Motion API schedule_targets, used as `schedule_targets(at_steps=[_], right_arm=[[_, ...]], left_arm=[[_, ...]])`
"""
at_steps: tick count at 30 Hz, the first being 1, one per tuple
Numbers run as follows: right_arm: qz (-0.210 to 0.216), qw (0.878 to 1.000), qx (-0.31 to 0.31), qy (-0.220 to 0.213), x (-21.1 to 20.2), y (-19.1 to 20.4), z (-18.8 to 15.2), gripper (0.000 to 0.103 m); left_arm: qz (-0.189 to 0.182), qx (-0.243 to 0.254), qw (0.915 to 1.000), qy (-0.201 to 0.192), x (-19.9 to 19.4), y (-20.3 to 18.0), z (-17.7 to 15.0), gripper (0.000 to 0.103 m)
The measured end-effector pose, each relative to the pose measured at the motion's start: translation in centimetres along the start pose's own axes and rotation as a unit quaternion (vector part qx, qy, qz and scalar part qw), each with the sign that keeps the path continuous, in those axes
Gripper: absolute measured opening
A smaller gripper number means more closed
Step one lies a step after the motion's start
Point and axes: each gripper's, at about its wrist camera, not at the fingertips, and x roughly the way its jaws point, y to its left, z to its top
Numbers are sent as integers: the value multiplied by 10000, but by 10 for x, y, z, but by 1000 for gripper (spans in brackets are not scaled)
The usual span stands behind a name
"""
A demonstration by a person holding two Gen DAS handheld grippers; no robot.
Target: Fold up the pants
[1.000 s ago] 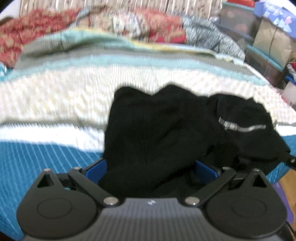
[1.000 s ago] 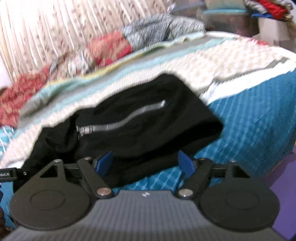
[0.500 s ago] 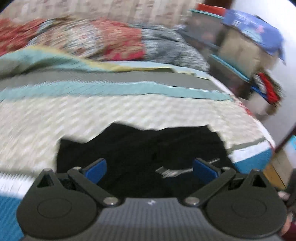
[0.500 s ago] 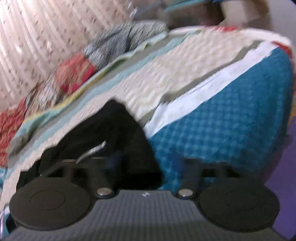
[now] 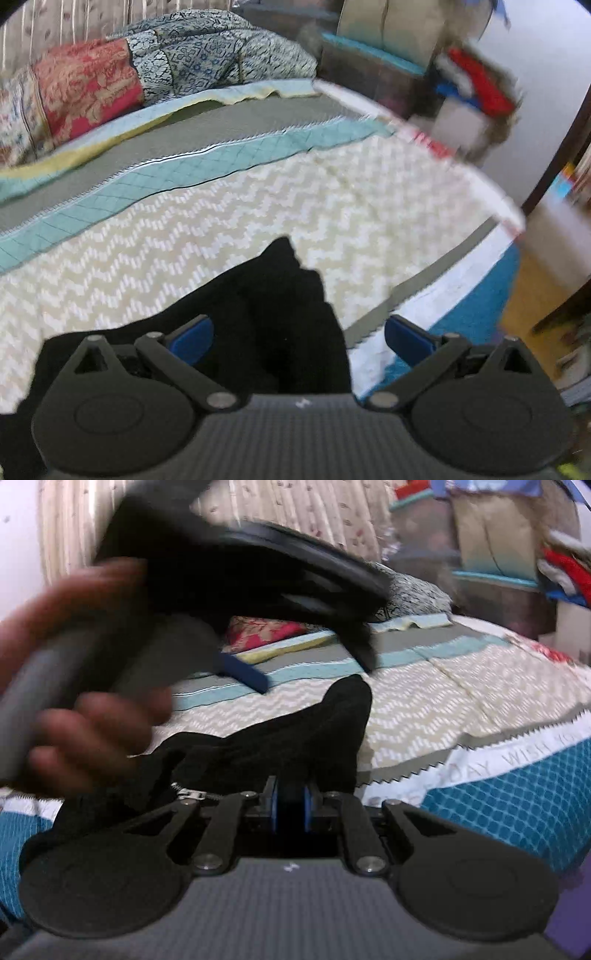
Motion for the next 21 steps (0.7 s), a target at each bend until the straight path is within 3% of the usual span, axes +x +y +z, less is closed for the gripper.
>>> schedule_targets(at_steps=[1,2,7,14,21], right_arm=[[63,10000,-47,-35,-3,2,0,15],[117,9999,-81,-64,-5,4,1,15],[386,9992,78,30,-5,8,5,15],[1415,9899,74,89,-5,58,30,15],[2231,9733,-183,501,20,134,43,15]], left_arm=[[37,63,9999,73,4,0,-3,56],[3,79,9998,204,8,1,-6,28],[-319,-449,9985,-47,-20,37,-19,24],[-771,-1252,9873,-607,-89,120,-43,24],[-606,-2060,9703,-1114,-146,214,-99,24]])
